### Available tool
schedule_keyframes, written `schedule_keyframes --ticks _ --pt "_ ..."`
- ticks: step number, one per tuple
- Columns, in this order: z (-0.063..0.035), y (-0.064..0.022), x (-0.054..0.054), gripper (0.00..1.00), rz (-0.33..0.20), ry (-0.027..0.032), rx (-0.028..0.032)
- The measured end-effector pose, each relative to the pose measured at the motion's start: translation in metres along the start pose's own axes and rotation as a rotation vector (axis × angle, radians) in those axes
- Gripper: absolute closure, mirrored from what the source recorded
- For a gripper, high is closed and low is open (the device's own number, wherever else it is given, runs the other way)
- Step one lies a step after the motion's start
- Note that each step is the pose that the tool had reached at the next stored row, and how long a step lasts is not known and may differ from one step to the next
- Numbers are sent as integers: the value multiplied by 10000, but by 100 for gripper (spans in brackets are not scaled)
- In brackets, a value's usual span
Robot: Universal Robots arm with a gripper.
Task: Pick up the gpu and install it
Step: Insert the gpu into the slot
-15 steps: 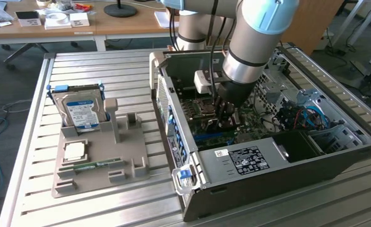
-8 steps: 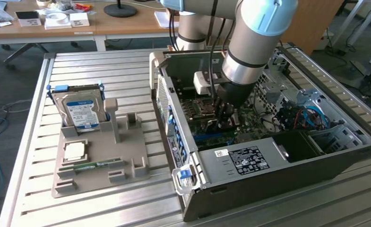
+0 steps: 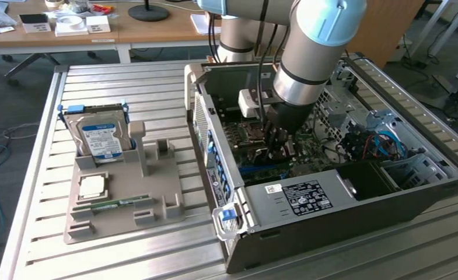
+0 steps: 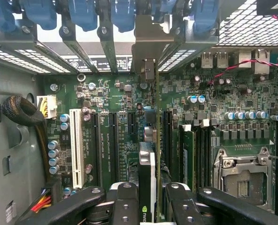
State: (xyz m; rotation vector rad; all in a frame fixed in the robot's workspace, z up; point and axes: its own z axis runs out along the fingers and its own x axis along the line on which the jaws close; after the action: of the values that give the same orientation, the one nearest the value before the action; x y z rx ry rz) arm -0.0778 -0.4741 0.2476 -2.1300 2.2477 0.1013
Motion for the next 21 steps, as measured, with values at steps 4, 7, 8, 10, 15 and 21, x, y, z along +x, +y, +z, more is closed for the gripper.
schedule_keyframes --ticks 4,7,8,10,15,21 --pt "3 13 0 73 -1 -2 1" --pt "21 15 2 73 0 -3 1" --pt "21 16 3 73 0 0 0" --pt "22 16 3 73 0 0 0" --pt "40 15 4 73 0 -1 0" --pt "43 24 4 73 -2 -2 0"
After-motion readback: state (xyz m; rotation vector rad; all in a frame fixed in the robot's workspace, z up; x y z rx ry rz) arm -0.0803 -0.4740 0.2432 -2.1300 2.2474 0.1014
